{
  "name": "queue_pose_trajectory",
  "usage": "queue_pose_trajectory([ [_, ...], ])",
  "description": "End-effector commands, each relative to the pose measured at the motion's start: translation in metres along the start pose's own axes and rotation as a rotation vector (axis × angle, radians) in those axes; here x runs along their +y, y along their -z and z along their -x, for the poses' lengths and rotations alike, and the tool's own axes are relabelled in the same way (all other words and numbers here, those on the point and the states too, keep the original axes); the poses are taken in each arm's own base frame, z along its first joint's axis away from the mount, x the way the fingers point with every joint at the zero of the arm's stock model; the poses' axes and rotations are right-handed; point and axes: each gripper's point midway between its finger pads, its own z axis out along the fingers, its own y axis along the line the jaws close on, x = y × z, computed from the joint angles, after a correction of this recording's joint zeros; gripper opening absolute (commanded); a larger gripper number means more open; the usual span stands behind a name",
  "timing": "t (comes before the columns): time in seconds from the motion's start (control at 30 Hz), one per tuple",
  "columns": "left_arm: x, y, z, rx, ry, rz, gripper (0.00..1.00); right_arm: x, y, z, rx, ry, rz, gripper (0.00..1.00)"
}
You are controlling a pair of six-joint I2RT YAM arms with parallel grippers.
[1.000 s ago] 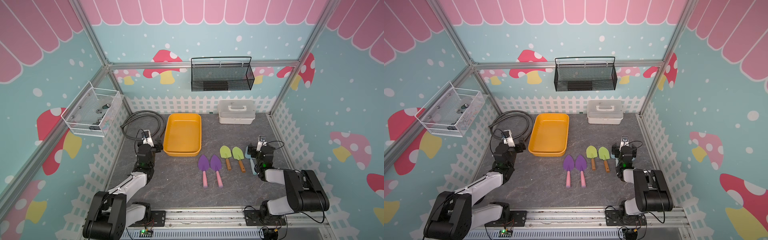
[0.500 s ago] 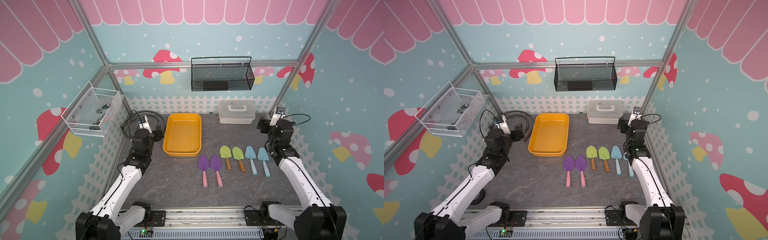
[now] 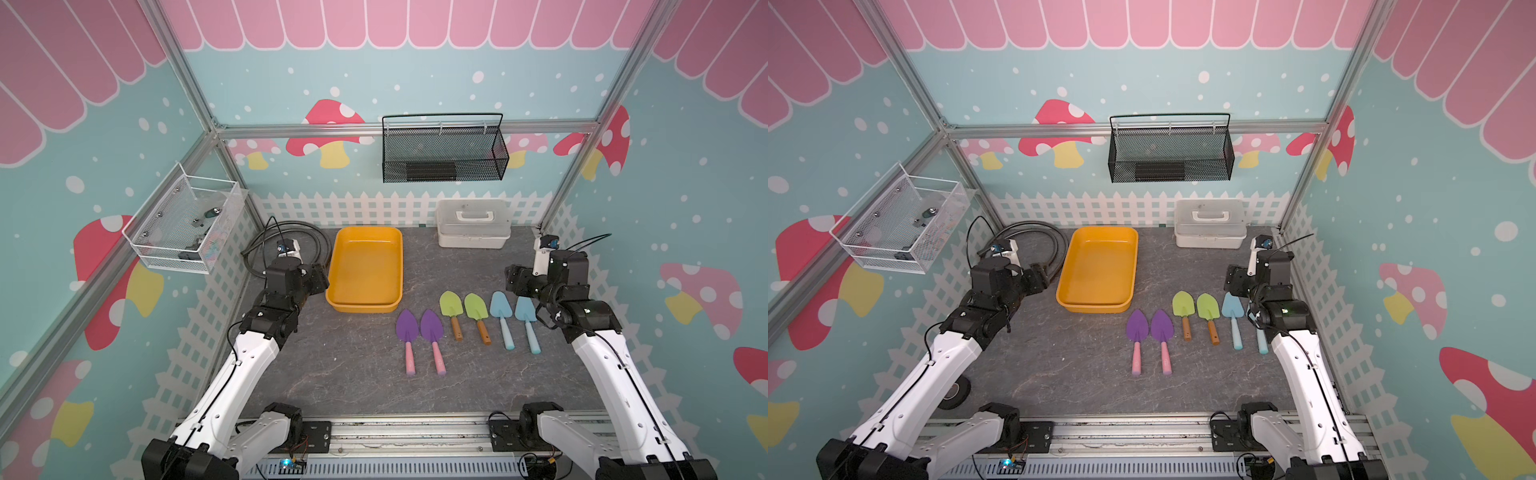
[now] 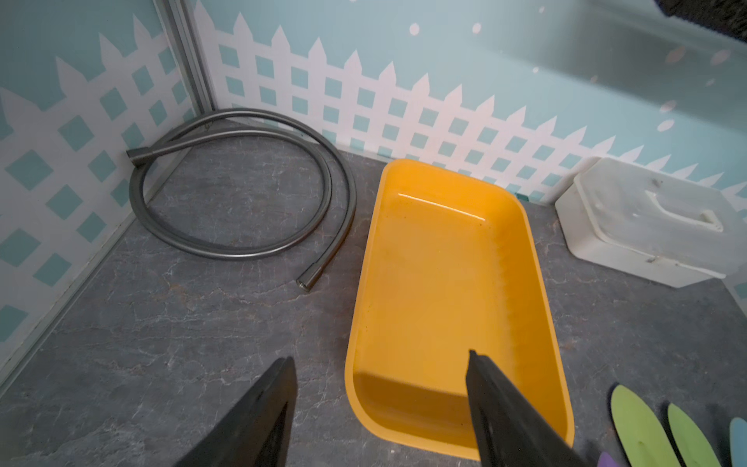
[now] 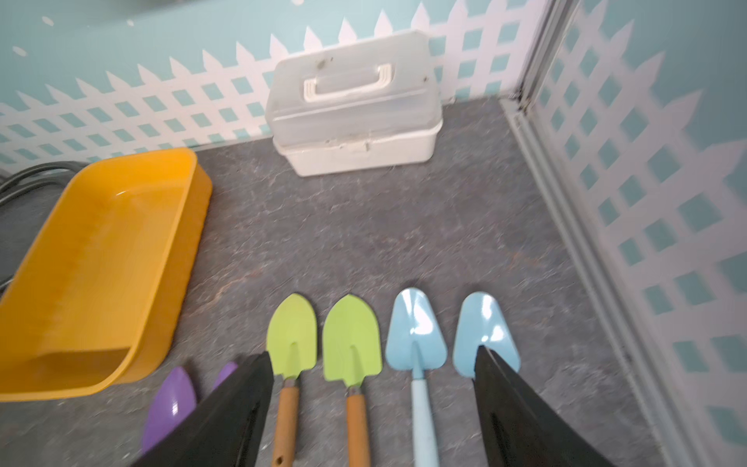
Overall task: Put the shovel into the storage box
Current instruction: Pick up the shovel from the center of the board.
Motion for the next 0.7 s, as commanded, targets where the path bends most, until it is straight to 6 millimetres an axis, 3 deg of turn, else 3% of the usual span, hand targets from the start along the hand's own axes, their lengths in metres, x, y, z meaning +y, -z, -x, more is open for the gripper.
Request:
queue_pose_trajectory([
  [0.0,0.007,-0.006,-0.034,0.104,0.029,0.020,0.65,0.019,-0.006,-0.045,0.157,-0.008,0.060,0.77],
  [0.13,0.010,-0.008,-0.044,0.137,0.027,0.030,0.66,0.046,-0.008,-0.063,0.228,0.081,0.089,0.74],
  [0.17,0.010,-0.008,-0.044,0.142,0.026,0.030,0.71,0.052,-0.007,-0.066,0.239,0.104,0.090,0.76],
  [0.2,0.008,-0.008,-0.043,0.147,0.024,0.024,0.93,0.058,-0.007,-0.069,0.253,0.127,0.095,0.80],
  [0.23,0.006,-0.007,-0.043,0.153,0.022,0.017,0.99,0.065,-0.006,-0.071,0.261,0.145,0.111,0.81],
  [0.57,0.006,-0.010,-0.052,0.209,0.025,0.020,0.98,0.115,-0.015,-0.112,0.401,0.337,0.153,0.88],
  [0.67,0.005,-0.011,-0.057,0.232,0.023,0.018,0.89,0.132,-0.015,-0.119,0.417,0.361,0.181,0.88],
])
